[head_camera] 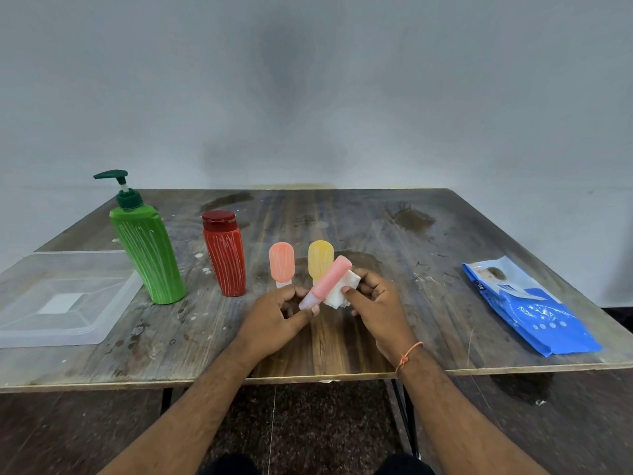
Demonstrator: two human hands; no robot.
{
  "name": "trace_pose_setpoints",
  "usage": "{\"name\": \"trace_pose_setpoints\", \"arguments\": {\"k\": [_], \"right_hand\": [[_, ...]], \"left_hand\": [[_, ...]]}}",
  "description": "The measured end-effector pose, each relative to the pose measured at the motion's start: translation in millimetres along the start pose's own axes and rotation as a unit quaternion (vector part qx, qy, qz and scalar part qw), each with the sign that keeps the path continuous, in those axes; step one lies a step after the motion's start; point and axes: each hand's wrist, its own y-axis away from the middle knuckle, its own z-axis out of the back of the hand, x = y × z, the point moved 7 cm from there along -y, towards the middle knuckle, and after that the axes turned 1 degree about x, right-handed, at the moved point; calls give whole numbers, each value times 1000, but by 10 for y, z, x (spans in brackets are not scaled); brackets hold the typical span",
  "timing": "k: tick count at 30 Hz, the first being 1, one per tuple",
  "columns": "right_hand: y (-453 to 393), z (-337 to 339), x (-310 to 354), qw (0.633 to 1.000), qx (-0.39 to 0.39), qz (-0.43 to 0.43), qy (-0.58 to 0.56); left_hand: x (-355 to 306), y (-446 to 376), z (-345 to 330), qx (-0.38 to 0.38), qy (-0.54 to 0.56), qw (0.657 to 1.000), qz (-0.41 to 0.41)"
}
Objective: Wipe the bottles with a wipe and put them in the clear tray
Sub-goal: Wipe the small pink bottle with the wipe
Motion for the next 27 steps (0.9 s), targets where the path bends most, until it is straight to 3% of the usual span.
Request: {"name": "trace_pose_setpoints", "arguments": {"k": [7,15,27], "right_hand": [[1,-42,-10,999,37,-1,0],[-25,49,32,998,-8,4,-58],[35,-125,20,996,78,30,43]], "left_hand": [[-97,30,-56,69,-2,998,-12],[-77,24,-114,101,-25,994,-36],[81,-23,-98,49,0,999,17]]}}
